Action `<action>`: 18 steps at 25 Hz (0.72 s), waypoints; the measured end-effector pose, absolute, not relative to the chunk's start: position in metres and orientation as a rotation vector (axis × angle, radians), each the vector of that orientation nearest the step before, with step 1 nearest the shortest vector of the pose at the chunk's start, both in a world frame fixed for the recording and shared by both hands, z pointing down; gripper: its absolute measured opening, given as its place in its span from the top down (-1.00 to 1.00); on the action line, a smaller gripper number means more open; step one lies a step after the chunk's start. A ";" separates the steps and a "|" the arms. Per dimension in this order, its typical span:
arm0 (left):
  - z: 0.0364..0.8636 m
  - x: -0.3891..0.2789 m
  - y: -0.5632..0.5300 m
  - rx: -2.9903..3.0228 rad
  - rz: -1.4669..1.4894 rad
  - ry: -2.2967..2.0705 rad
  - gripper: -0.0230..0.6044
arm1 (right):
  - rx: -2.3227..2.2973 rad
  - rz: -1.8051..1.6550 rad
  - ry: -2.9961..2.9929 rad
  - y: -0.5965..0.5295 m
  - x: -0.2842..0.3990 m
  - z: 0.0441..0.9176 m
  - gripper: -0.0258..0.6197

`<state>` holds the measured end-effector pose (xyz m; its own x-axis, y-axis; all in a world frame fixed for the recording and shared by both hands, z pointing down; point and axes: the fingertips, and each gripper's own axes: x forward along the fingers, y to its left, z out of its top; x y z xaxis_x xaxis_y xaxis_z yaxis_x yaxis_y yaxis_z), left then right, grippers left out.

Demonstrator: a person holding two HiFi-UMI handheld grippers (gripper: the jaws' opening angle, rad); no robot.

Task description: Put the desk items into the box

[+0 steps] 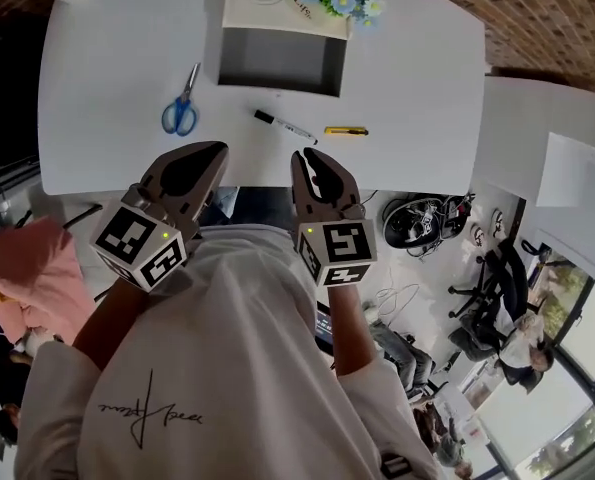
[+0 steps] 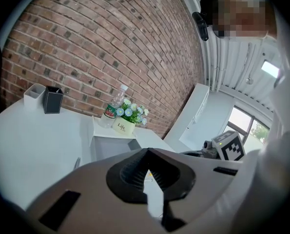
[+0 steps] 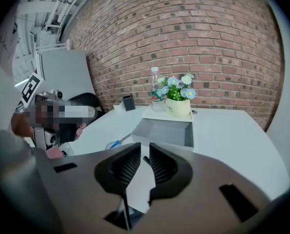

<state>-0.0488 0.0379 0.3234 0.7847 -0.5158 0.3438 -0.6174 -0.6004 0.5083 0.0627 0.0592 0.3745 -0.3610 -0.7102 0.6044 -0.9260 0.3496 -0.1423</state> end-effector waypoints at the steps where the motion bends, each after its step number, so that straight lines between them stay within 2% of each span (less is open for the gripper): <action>1: 0.326 -0.049 0.039 2.341 0.222 -0.840 0.91 | 1.406 0.650 -2.178 0.058 0.063 0.377 0.69; 2: 0.329 -0.048 0.039 2.334 0.229 -0.843 0.91 | 1.385 0.645 -2.179 0.056 0.064 0.380 0.61; 18: 0.346 -0.037 0.044 2.282 0.301 -0.909 0.91 | 1.035 0.527 -2.169 0.046 0.070 0.434 0.52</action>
